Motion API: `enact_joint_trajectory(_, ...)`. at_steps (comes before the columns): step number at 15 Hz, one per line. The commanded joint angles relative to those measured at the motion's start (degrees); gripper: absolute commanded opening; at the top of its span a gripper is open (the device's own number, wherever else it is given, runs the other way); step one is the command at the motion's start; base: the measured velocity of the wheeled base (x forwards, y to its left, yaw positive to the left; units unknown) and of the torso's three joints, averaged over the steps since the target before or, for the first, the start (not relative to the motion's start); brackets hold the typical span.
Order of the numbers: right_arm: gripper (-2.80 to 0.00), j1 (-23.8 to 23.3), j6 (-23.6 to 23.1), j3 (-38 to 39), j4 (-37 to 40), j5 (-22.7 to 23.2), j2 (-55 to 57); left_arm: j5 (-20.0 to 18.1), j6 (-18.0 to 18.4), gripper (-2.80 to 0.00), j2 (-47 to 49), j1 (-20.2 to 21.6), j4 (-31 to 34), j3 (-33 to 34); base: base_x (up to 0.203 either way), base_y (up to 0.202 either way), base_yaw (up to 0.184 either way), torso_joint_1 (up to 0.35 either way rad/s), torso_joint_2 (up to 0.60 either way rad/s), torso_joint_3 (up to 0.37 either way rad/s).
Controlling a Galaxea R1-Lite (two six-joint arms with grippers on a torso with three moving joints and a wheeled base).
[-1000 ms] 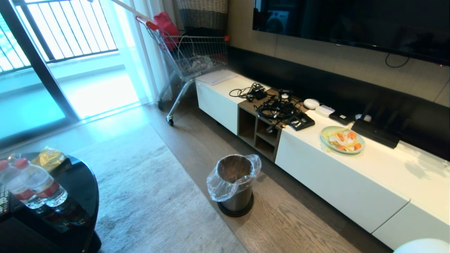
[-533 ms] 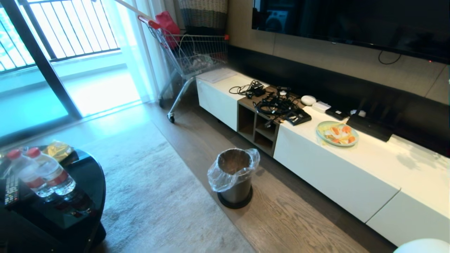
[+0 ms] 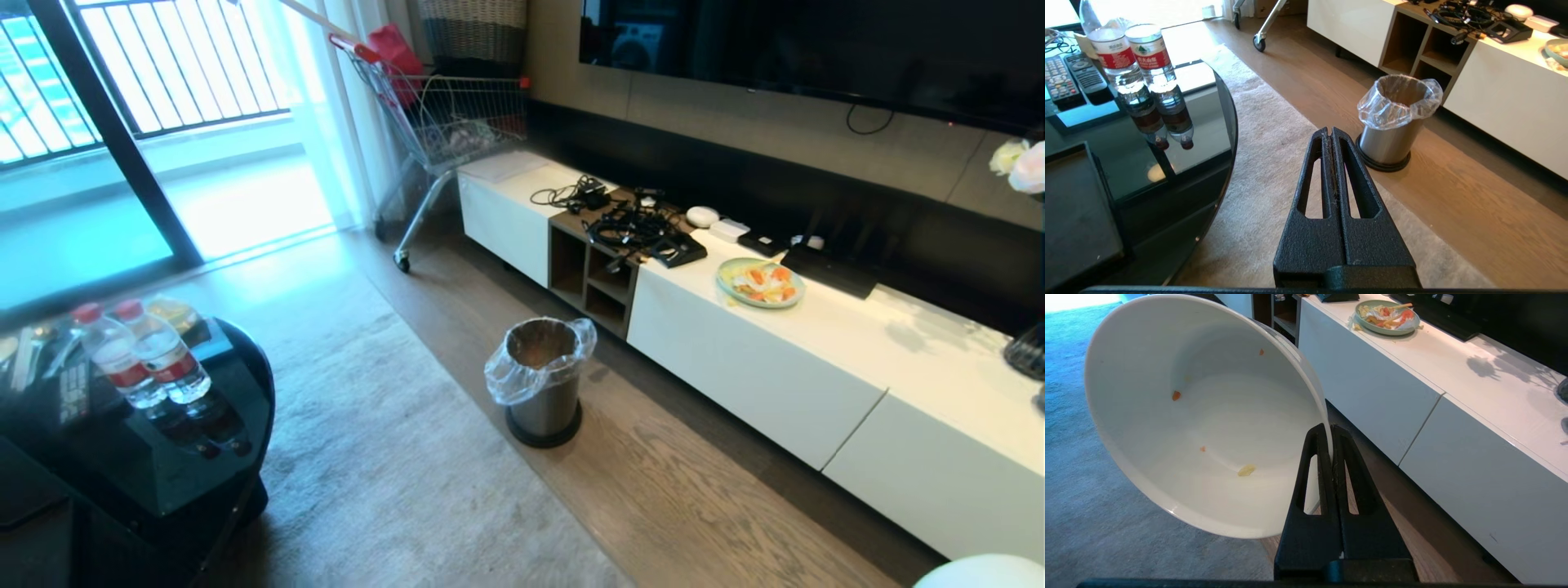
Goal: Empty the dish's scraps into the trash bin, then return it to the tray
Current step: Put the bowl back to the table
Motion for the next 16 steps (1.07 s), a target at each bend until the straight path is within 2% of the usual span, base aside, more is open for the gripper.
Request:
enact_joint_trajectory(1,-2.8,0.0,-0.07,-0.01,0.02,0.05,0.07,0.02,-0.06,-2.8,-0.02,0.0,-0.04,0.0,-0.178,0.0,-0.002,-0.002,0.0,-0.002)
enact_joint_trajectory(16,-2.8,0.0,0.19,-0.01,0.1,0.05,0.07,0.02,-0.06,-2.8,-0.02,0.0,-0.04,0.0,-0.008,0.0,0.0,0.0,0.0,0.0)
